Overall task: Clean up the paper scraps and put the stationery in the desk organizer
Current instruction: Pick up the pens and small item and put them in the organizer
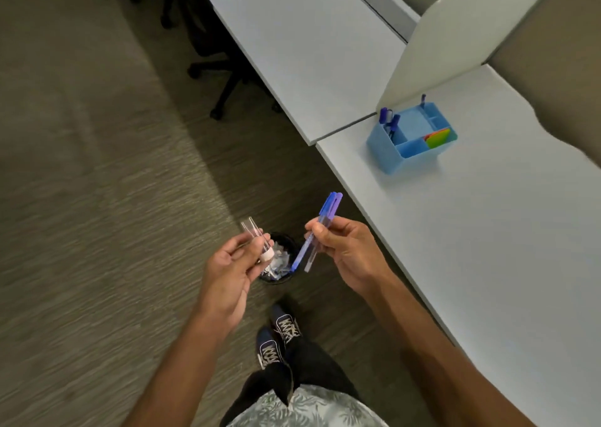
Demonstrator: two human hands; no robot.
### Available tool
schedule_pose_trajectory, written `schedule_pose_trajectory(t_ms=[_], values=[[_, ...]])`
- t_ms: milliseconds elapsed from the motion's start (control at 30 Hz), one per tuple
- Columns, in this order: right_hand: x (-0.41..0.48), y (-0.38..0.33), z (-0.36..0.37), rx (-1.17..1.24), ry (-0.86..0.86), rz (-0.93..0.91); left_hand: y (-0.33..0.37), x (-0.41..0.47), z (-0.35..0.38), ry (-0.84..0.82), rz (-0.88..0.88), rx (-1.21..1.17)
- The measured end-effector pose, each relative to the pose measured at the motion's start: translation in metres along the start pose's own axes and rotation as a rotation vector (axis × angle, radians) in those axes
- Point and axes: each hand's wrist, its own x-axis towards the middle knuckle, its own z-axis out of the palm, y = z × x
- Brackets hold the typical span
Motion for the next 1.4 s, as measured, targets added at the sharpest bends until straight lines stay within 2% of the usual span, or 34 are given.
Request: schedule_pose_trajectory(t_ms=[167,600,1000,1267,1400], values=[[-0.02,-0.014,-0.021,0.047,0.111,-0.027,0.001,-0.01,0.026,-0.1,-0.021,0.065],[-0.019,-0.075,-0.129,0.056,0.384,-0.107,-0.005,0.011,0.153,-0.169,-0.058,0.086],[0.031,-0.127,-0.235,-0.04,0.477,-0.089,-0.025,0.047,0.271,-0.111,-0.087,0.107],[0.085,-0.163,-0.275,-0.013,0.496,-0.136,-0.021,0.087,0.319,-0.081,-0.102,0.159],[0.134,-0.178,-0.299,-0.04,0.577,-0.184,-0.017,0.12,0.339,-0.104,-0.106,0.211]])
